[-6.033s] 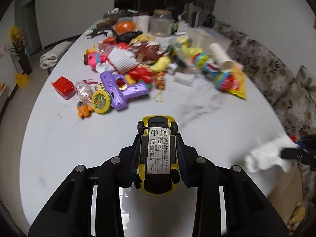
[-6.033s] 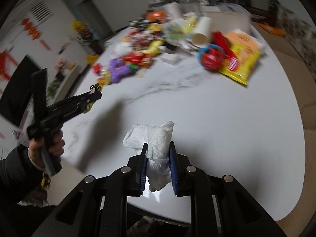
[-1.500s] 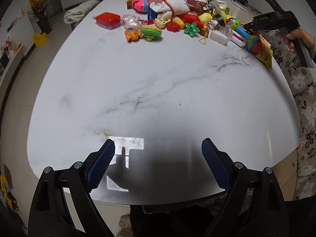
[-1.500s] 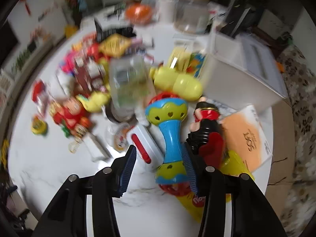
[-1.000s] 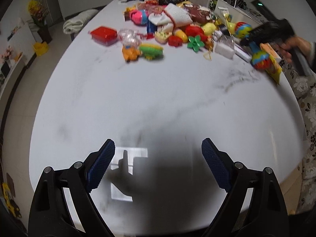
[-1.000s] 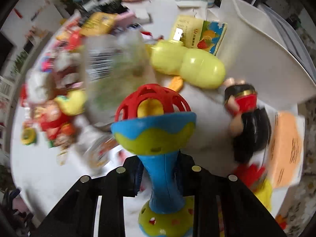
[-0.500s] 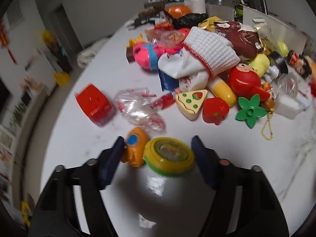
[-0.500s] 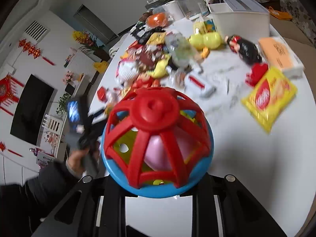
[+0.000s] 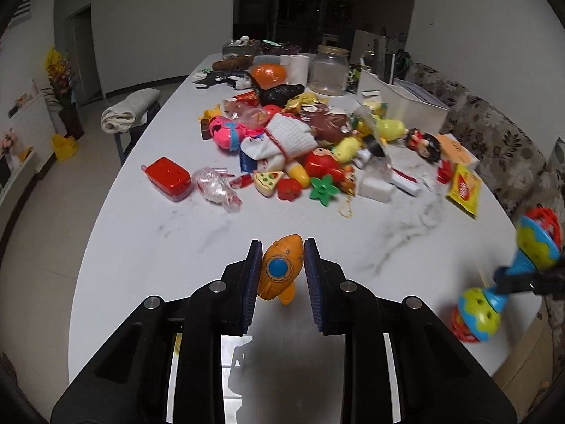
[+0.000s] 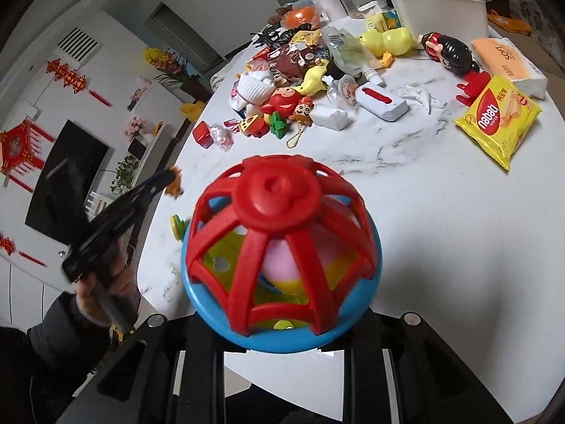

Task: Collect trash
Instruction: 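Grasp the blue-yellow rattle with the right tool while the left tool grasps the orange rocket toy, then drop the rattle and orange rocket from both tools into the box, then grasp the yellow-green yo-yo with the left tool while the right tool grasps the white-red toy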

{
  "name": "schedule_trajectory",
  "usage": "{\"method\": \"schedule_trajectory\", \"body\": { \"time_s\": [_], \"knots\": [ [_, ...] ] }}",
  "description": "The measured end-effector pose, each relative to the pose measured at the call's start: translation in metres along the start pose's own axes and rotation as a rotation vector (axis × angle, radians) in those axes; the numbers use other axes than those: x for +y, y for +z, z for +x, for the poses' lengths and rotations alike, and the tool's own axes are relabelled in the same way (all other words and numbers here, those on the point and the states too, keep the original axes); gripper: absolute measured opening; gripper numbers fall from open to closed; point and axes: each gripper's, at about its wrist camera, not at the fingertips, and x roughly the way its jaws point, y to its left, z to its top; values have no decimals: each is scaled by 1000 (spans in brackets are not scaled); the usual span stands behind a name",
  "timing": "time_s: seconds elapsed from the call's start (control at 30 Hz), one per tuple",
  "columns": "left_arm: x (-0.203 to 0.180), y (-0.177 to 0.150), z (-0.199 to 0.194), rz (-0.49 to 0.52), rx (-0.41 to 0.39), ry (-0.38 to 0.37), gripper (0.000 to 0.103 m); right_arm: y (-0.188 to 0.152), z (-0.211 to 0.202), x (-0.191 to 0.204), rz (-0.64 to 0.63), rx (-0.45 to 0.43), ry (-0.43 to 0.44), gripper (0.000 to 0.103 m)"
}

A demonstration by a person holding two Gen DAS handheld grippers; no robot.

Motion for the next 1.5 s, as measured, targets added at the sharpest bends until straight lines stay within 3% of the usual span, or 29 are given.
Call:
{"method": "schedule_trajectory", "body": {
  "time_s": [0.13, 0.27, 0.5, 0.53, 0.57, 0.6, 0.63, 0.7, 0.8, 0.97, 1.1, 1.2, 1.3, 1.4, 1.5],
  "knots": [
    [-16, -20, -23, 10, 31, -44, 25, -2, -6, 1, -16, -10, 6, 23],
    [-46, -51, -58, 93, 74, -85, 25, -20, -25, 8, -46, 6, 25, 23],
    [-95, -119, -102, 198, 174, -147, 26, -83, -50, 22, -111, 141, 71, 23],
    [-97, -127, -102, 204, 186, -153, 28, -90, -48, 21, -114, 163, 72, 23],
    [-102, -138, -99, 215, 205, -159, 46, -101, -41, 19, -115, 203, 75, 24],
    [-105, -148, -94, 227, 223, -160, 71, -111, -30, 17, -121, 249, 66, 29],
    [-106, -155, -90, 239, 226, -143, 76, -120, -22, 16, -134, 279, 45, 39],
    [-108, -169, -80, 280, 249, -111, 76, -131, -10, 14, -151, 298, 22, 59],
    [-98, -168, -77, 269, 253, -95, 76, -133, -10, 10, -156, 288, 16, 58],
    [-59, -135, -72, 205, 183, 1, 76, -67, -32, 1, -180, 109, -64, 59],
    [-12, -101, -49, 129, 133, 106, 77, 11, -11, -10, -239, 6, -168, 59],
    [24, -82, -18, 37, 148, 137, 77, 71, 30, -14, -304, -6, -264, 59],
    [42, -64, 11, 18, 141, 164, 77, 126, 75, -27, -322, 27, -337, 59],
    [49, -53, 34, 39, 142, 156, 77, 165, 113, -45, -316, 88, -387, 58],
    [54, -50, 53, 60, 164, 140, 77, 181, 138, -55, -321, 152, -432, 55]
  ]
}}
